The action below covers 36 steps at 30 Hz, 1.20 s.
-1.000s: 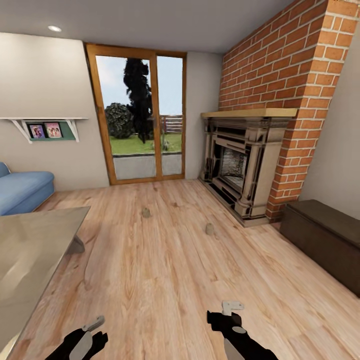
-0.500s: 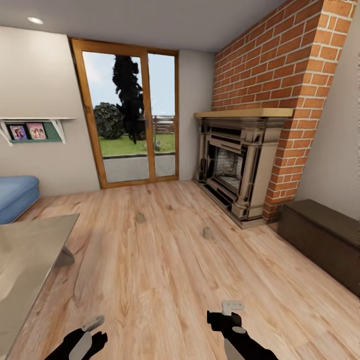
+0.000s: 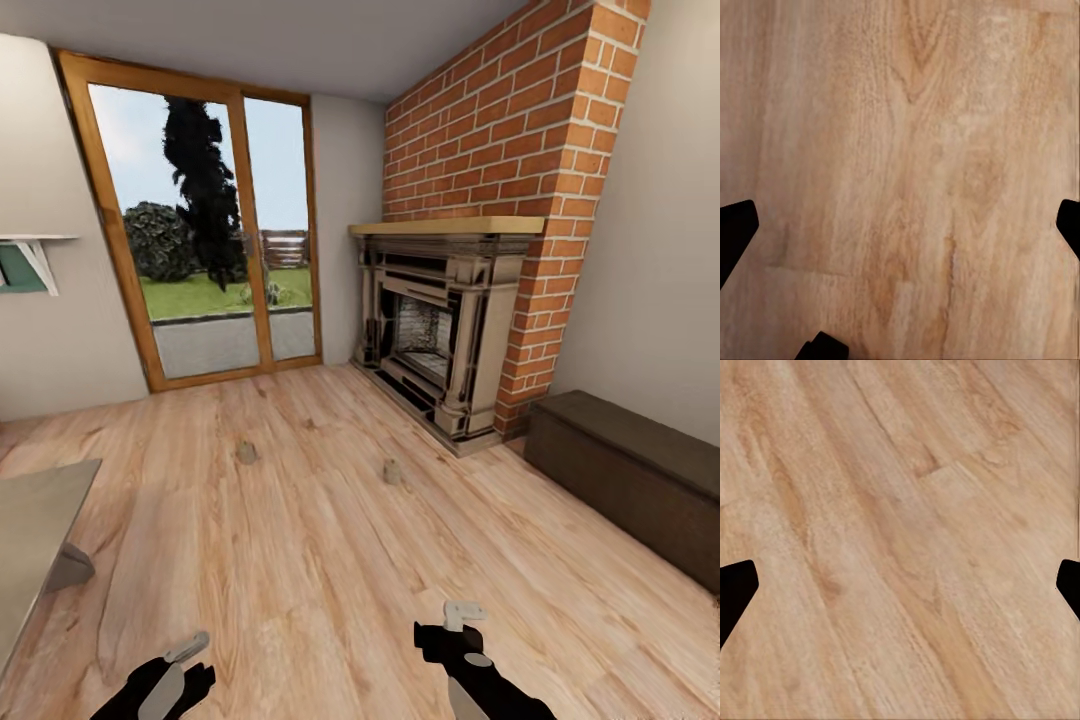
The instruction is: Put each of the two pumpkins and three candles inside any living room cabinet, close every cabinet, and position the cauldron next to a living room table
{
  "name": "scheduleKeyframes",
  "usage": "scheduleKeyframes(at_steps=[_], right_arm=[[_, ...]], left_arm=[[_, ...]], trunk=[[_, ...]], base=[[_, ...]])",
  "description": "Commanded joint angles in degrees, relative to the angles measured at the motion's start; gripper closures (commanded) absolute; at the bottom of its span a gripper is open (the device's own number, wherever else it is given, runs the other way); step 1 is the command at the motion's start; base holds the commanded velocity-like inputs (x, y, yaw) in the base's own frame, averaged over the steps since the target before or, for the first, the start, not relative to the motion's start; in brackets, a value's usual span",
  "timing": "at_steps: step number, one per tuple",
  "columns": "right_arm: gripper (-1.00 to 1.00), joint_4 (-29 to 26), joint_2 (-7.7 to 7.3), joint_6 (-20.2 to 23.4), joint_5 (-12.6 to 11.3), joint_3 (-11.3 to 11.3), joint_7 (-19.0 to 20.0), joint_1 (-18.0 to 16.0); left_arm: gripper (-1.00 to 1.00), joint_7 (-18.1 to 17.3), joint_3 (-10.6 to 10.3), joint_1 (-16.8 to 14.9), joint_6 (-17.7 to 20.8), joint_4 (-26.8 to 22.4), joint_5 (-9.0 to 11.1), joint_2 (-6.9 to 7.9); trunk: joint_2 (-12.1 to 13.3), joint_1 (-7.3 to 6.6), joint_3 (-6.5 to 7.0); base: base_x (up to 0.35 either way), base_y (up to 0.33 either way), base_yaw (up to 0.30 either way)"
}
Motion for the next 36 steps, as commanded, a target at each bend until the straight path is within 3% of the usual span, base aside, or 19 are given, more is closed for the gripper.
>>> scheduleKeyframes(at_steps=[1,16,36], right_arm=[[-1.00,-0.05,-0.04,0.07,-0.41,0.48,-0.47,-0.08],[-1.00,-0.05,-0.04,0.37,-0.41,0.48,-0.38,-0.08],[-1.00,-0.05,-0.04,0.53,-0.60,0.48,-0.38,-0.08]], left_arm=[[-1.00,0.33,0.08,0.01,0.25,-0.16,0.53,0.00],[-1.00,0.34,0.07,-0.01,0.25,-0.16,0.57,-0.01],[-1.00,0.33,0.09,0.00,0.23,-0.16,0.59,-0.01]], trunk=[[-0.03,0.03,-0.06],[-0.03,0.03,-0.06],[-0.03,0.03,-0.06]], base=[[0.318,0.070,-0.290],[0.338,0.028,-0.290],[0.282,0.218,-0.290]])
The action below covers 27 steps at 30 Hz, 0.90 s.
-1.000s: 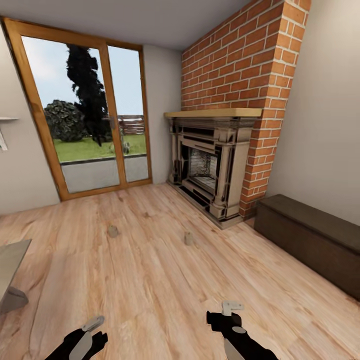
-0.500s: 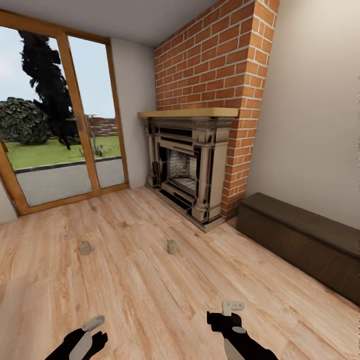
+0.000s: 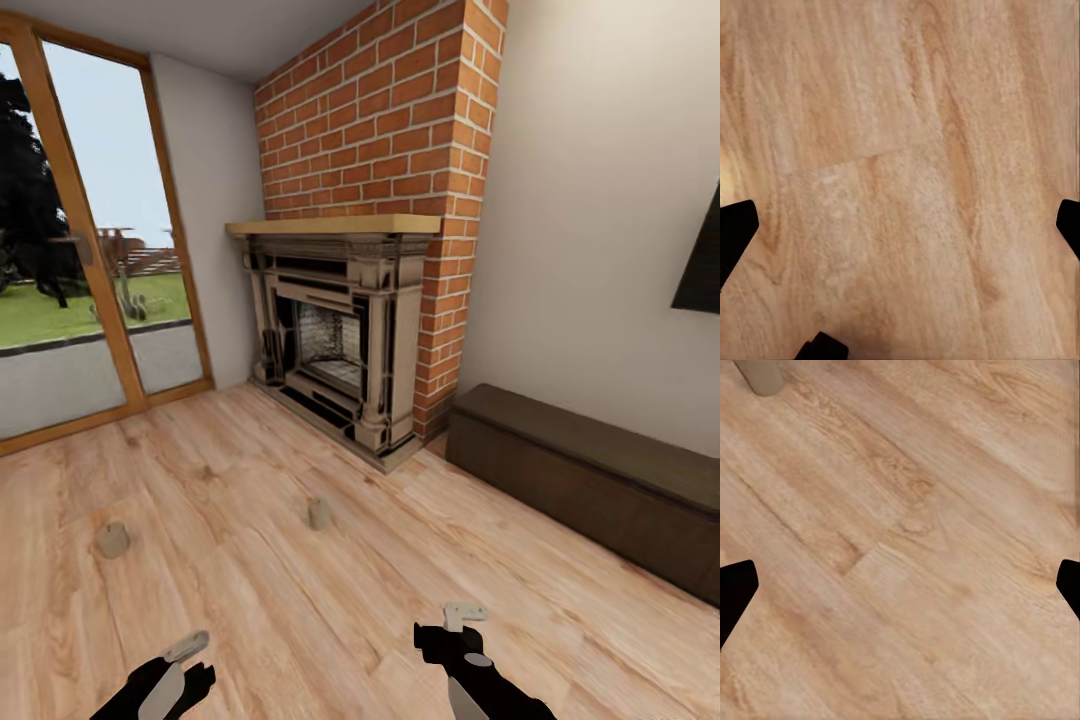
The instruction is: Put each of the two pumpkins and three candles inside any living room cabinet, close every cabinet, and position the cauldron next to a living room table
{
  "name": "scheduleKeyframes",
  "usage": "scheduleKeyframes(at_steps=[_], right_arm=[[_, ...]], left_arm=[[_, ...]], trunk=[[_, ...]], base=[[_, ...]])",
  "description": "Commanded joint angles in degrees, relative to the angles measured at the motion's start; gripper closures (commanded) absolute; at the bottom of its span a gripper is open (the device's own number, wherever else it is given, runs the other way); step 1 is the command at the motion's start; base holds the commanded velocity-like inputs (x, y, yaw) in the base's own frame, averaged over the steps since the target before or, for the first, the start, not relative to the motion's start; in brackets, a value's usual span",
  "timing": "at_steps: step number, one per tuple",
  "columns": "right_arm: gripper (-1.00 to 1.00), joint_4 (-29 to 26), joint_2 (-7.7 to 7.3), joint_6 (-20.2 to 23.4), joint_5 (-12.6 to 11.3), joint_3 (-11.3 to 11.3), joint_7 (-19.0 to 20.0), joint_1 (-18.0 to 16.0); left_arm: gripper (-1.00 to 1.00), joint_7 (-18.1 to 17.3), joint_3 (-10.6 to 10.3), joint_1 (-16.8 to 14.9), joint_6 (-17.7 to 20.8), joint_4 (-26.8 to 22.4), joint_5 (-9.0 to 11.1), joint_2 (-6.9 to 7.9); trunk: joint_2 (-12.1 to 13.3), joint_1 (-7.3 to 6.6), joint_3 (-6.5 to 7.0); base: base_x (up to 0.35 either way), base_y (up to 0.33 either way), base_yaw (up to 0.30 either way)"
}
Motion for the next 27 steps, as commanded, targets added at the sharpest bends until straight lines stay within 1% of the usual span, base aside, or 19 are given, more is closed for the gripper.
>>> scheduleKeyframes(at_steps=[1,7,10,27], right_arm=[[-1.00,-0.06,-0.04,0.10,-0.41,0.49,-0.48,-0.08],[-1.00,-0.06,-0.04,0.12,-0.54,0.46,-0.48,-0.08],[-1.00,-0.05,-0.04,0.12,-0.62,0.42,-0.53,-0.08],[-1.00,0.03,-0.04,0.12,-0.71,0.40,-0.49,-0.08]], left_arm=[[-1.00,0.32,0.08,0.03,0.26,-0.16,0.55,0.00],[-1.00,0.32,0.06,0.04,0.25,-0.16,0.55,-0.03],[-1.00,0.32,0.06,0.02,0.26,-0.16,0.52,-0.05],[-1.00,0.33,0.07,0.01,0.22,-0.16,0.38,-0.32]], trunk=[[-0.03,0.02,-0.06],[-0.03,0.02,-0.06],[-0.03,0.02,-0.06],[-0.03,0.02,-0.11]], base=[[0.281,0.153,-0.290],[0.277,0.068,-0.290],[0.174,0.008,-0.290],[0.010,0.002,-0.290]])
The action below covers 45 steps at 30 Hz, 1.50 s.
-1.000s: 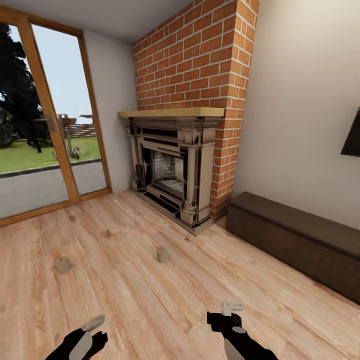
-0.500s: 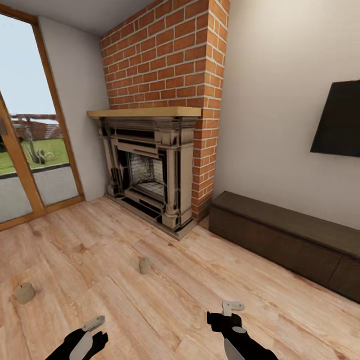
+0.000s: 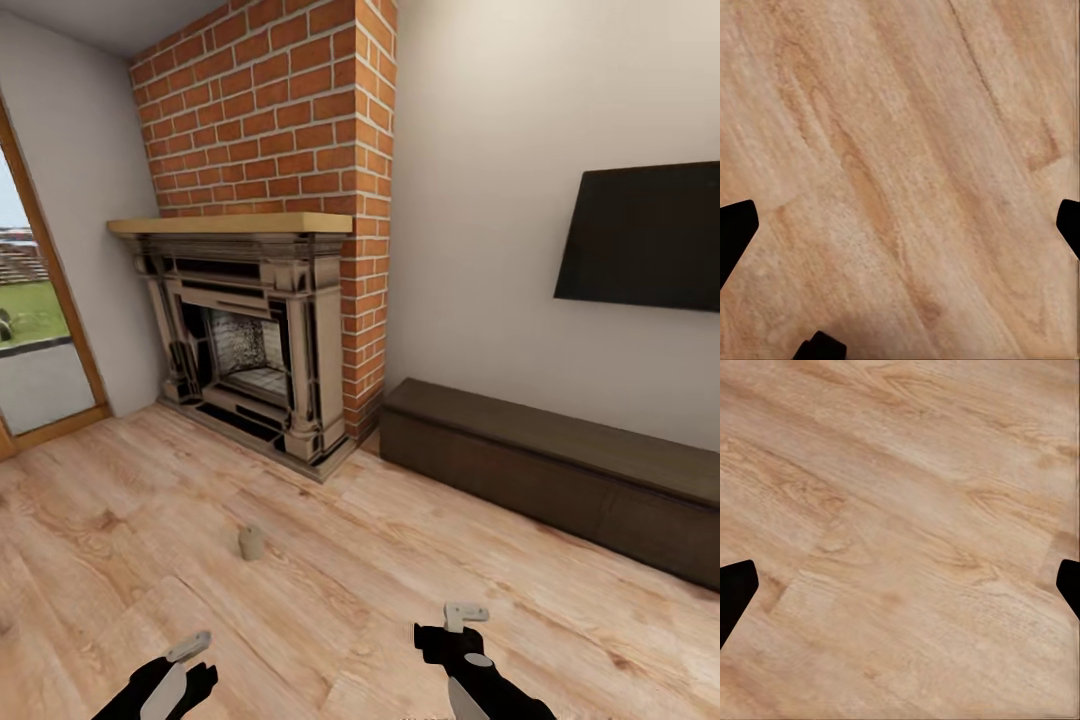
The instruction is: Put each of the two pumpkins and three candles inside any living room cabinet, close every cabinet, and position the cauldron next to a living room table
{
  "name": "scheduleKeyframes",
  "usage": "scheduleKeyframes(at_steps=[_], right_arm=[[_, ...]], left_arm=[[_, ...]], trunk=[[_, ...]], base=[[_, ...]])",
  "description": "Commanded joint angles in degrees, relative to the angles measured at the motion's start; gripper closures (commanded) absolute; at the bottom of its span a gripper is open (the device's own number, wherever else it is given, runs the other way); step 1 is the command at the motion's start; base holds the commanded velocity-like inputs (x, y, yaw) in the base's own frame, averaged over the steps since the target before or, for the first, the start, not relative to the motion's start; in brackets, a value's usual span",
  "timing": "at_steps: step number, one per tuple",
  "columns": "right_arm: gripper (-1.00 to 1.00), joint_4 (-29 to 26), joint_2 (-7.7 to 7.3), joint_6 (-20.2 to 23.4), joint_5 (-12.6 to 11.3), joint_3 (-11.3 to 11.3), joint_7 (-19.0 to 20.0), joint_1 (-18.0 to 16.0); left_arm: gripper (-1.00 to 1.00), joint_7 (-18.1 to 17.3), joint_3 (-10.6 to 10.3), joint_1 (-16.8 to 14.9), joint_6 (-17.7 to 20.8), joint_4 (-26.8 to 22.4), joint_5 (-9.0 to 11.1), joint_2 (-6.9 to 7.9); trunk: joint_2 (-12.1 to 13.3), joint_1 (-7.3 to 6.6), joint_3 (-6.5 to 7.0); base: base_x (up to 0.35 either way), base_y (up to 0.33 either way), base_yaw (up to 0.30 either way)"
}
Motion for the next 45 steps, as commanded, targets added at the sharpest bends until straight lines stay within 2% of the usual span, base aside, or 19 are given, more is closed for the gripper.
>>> scheduleKeyframes(at_steps=[1,8,45], right_arm=[[-1.00,-0.06,-0.04,0.09,-0.37,0.48,-0.47,-0.07],[-1.00,-0.02,-0.04,0.09,-0.37,0.48,-0.47,-0.07],[-1.00,-0.06,-0.11,0.27,-0.39,0.23,0.23,-0.07]], left_arm=[[-1.00,0.33,0.14,0.01,-0.07,-0.17,0.56,-0.01],[-1.00,0.33,0.15,0.03,-1.72,-0.17,0.71,0.09],[-1.00,0.32,0.12,0.00,-2.29,1.12,0.61,0.33]], trunk=[[-0.03,-0.01,-0.08],[-0.03,-0.01,-0.24],[-0.03,-0.01,-1.96]], base=[[0.035,0.131,-0.290],[0.159,0.215,-0.290],[0.236,0.237,-0.264]])
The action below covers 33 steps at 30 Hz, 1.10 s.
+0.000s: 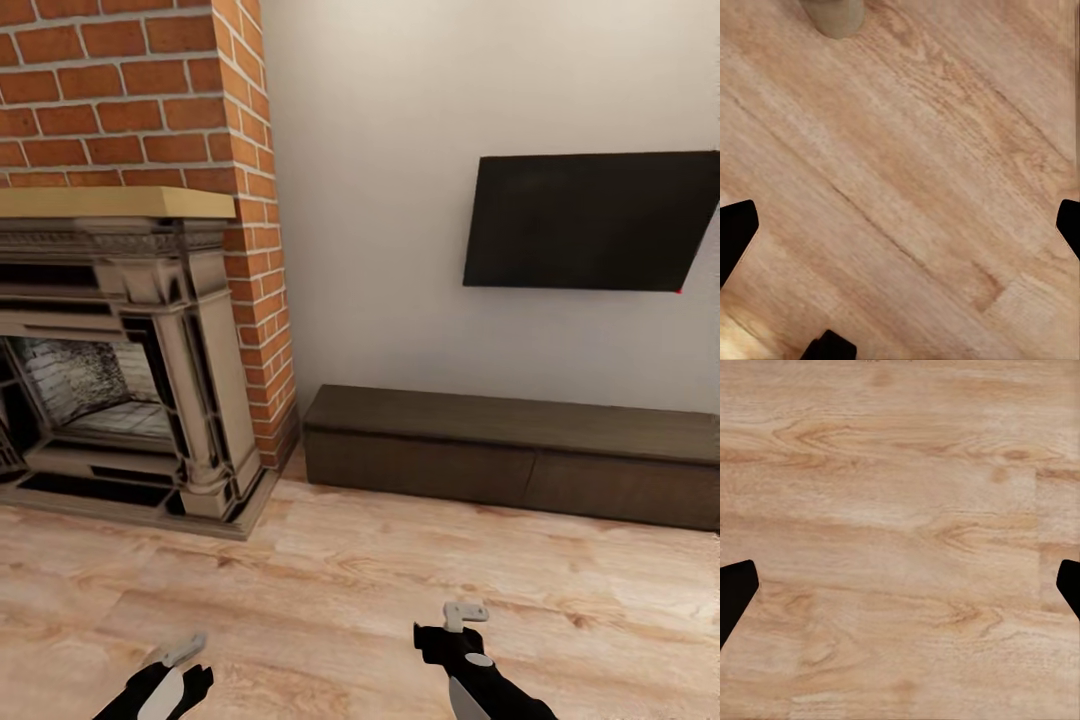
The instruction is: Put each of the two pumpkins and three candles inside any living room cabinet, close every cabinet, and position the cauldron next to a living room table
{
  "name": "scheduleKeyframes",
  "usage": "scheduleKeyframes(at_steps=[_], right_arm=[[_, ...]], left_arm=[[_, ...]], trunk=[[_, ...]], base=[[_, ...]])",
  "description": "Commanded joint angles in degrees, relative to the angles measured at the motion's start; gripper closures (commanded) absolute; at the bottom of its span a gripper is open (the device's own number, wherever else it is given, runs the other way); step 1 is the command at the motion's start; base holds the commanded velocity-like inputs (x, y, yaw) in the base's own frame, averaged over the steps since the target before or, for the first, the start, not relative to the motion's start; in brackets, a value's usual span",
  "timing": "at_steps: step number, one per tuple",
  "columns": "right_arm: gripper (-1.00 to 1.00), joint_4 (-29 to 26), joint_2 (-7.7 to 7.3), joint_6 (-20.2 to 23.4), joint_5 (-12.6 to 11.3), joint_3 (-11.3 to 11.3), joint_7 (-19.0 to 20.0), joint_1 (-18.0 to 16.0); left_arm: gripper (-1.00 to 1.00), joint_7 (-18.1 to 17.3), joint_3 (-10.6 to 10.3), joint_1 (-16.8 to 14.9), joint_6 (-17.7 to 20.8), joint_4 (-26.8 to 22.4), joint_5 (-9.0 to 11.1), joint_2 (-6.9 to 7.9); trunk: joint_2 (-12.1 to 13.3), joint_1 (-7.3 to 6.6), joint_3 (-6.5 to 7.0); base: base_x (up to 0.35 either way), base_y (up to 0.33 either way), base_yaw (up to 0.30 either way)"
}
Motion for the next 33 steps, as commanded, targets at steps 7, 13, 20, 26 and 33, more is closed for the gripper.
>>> scheduleKeyframes(at_steps=[7,13,20,26,33], right_arm=[[-1.00,-0.06,-0.06,-0.15,-0.40,0.38,1.08,-0.07],[-1.00,-0.13,-0.06,-0.70,-0.36,0.46,1.23,-0.07],[-1.00,-0.08,0.03,-0.41,-0.35,0.47,1.34,-0.07],[-1.00,-0.09,0.03,-0.70,-0.10,0.59,1.30,-0.07],[-1.00,-0.07,-0.04,-0.87,0.20,0.72,1.28,-0.07]], left_arm=[[-1.00,0.26,0.07,0.01,0.29,-0.12,0.38,-0.10],[-1.00,0.26,0.06,0.00,0.28,-0.12,0.43,-0.34],[-1.00,0.26,0.06,0.00,0.17,-0.12,0.38,-0.45],[-1.00,0.26,0.06,0.00,0.01,-0.12,0.38,-0.45],[-1.00,0.26,0.06,0.01,0.00,-0.12,0.38,-0.43]], trunk=[[-0.03,0.02,-0.48],[-0.03,0.02,-0.67],[-0.03,0.02,-0.68],[-0.03,0.02,-0.69],[-0.03,0.02,-0.70]], base=[[0.240,0.262,-0.240],[0.244,0.256,-0.082],[0.247,0.155,-0.198],[0.243,-0.118,-0.271],[0.210,-0.181,-0.050]])
